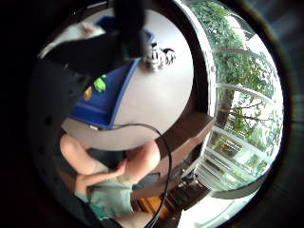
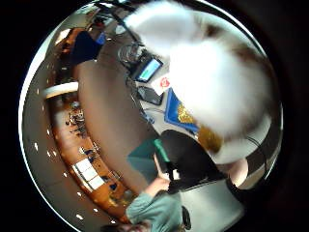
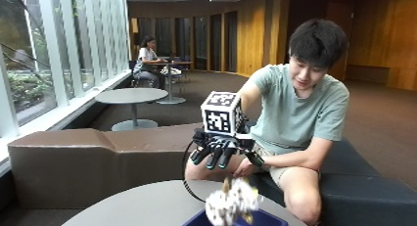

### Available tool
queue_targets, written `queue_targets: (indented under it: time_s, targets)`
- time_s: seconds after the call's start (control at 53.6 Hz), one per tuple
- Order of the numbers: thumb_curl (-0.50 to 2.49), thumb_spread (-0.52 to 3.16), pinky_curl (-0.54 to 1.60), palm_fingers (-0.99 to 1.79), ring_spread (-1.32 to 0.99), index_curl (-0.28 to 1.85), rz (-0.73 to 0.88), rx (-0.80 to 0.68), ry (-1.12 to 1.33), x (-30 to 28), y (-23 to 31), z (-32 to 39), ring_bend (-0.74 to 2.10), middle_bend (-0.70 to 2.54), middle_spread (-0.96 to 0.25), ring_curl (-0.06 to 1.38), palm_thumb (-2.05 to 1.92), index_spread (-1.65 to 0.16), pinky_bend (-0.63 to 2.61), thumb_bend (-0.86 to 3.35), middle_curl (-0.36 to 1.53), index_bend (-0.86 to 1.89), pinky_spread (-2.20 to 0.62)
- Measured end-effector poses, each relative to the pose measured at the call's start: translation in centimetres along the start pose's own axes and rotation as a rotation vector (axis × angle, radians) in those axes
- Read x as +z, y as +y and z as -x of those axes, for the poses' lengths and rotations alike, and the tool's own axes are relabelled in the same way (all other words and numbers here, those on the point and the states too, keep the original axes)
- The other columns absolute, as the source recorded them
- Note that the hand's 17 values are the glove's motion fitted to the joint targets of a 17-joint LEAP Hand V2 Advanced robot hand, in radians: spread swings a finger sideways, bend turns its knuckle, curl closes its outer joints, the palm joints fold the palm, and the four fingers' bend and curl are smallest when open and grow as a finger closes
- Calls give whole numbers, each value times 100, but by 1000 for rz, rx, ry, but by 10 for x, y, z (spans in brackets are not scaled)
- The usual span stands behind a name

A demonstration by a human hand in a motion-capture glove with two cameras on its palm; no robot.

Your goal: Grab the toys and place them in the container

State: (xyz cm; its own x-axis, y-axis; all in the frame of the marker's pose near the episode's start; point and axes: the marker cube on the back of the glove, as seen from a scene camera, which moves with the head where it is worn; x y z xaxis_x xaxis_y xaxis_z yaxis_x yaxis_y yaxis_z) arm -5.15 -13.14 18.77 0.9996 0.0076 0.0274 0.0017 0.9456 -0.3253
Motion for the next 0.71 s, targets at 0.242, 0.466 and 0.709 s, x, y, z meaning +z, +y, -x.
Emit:
queue_targets:
  time_s: [0.242, 0.466, 0.709]
  targets:
    - [53, 107, 42, -29, -2, 57, -161, 53, 10, -3, 14, -68, 27, 17, -4, 45, -7, -23, 119, -7, 46, 7, 4]
    - [46, 121, 29, -27, -2, 48, -23, -74, 40, 24, -18, -166, 14, 17, -9, 39, 7, -25, 77, 1, 42, 14, 3]
    - [41, 126, 28, -27, -4, 37, 46, -11, 112, 58, -125, -229, 14, 14, -10, 33, 11, -26, 69, -1, 36, 9, 1]
